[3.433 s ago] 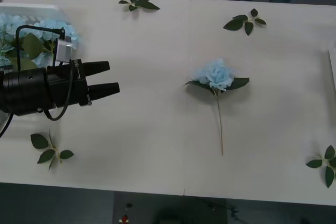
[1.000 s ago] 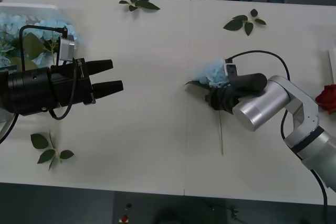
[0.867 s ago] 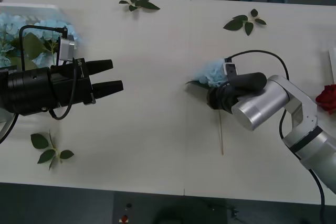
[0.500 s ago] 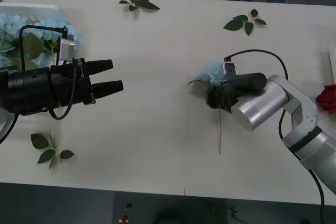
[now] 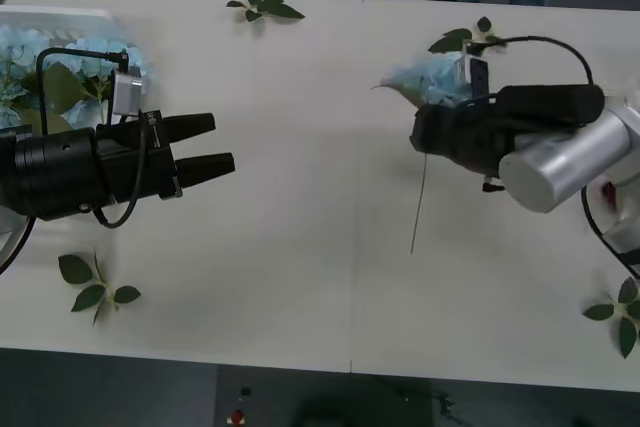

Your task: Put the red flowers into the right box and the blue flowers into the left box

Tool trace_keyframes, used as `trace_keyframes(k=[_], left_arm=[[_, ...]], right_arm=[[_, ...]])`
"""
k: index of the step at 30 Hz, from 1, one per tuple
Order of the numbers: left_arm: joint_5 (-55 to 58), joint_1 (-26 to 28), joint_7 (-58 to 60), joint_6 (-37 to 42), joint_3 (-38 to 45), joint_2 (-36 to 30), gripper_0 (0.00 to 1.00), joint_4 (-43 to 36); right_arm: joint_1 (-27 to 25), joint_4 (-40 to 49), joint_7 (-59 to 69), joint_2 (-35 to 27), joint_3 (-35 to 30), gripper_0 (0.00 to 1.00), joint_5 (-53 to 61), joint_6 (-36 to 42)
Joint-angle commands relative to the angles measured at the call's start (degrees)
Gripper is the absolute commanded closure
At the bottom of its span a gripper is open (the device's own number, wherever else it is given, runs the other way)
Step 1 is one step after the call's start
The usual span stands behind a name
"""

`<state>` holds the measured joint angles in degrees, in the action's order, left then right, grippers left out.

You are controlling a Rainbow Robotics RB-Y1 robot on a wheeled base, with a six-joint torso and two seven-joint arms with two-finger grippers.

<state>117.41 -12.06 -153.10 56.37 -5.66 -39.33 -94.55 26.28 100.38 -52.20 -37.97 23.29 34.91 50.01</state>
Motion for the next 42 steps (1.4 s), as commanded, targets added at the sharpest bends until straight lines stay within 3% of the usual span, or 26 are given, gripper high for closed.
trace_keyframes(k=[1,9,21,34,42], left_arm=[[1.4,-2.0,-1.9,-0.6,-0.3,1.1,0.00,-0.6],[3.0,-2.9,-1.9,-2.6,-0.3,9.4,0.00,-0.5],[3.0,-3.2,-1.9,-8.1,-1.5,21.0,0.00,-0.5],[4.1,-2.0,-1.9,-8.9,-7.2,21.7,0.00,-0.5],[4.1,-1.7,-1.9,-8.5,-12.4,20.3,0.00,-0.5]], right_arm=[[0.5,7.0,-8.6,-4.3,-4.5,1.00,5.7,-0.4],[-3.0,12.0,-29.2,-5.7,-14.1,1.00,21.2,-0.4],[-4.5,15.9,-49.2,-5.5,-17.0,1.00,44.8,-0.4],[-5.6,17.0,-65.2,-0.4,-16.3,1.00,52.4,-2.6],[-4.2,17.0,-66.6,2.1,-12.0,1.00,51.5,-4.7]])
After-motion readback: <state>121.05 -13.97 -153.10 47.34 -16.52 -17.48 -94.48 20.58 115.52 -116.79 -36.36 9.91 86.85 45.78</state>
